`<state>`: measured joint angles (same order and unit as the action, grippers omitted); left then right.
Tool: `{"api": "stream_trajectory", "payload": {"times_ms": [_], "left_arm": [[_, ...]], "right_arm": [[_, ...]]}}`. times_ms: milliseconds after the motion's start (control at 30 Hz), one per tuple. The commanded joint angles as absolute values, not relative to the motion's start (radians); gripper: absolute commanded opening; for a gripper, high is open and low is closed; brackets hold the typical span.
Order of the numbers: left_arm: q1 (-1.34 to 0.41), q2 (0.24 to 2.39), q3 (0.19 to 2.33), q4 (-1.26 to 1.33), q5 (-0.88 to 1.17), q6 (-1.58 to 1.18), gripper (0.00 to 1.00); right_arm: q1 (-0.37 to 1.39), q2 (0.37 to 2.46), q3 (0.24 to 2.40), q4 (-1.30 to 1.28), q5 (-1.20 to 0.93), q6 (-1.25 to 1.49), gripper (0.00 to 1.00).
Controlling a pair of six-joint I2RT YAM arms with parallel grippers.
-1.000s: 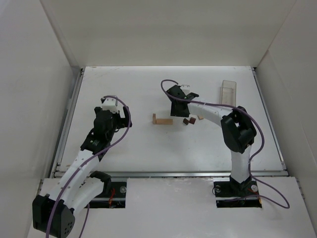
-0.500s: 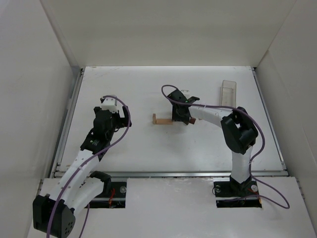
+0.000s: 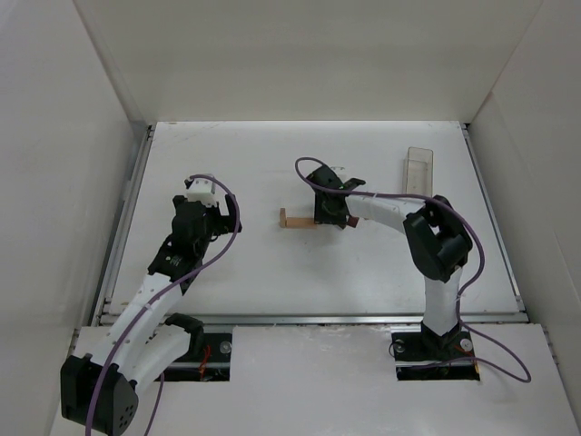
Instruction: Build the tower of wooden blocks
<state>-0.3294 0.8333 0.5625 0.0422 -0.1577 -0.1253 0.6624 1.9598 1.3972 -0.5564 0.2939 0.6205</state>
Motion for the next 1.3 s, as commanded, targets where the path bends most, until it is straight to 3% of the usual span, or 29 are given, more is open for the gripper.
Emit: {"api": "stream_trajectory", "payload": {"times_ms": [0,1267], "left_arm": [[-0.325,0.827,0.551,0.094,-0.150,-0.130,1.00],[-0.325,0.818,0.541,0.094,-0.150,-0.130,1.00]], "right_arm": [[0.669,1.980,1.416,-0.515,0.288,0.606,0.47],[0.669,2.023,1.462,-0.476,0.250,0.569,0.47]]}}
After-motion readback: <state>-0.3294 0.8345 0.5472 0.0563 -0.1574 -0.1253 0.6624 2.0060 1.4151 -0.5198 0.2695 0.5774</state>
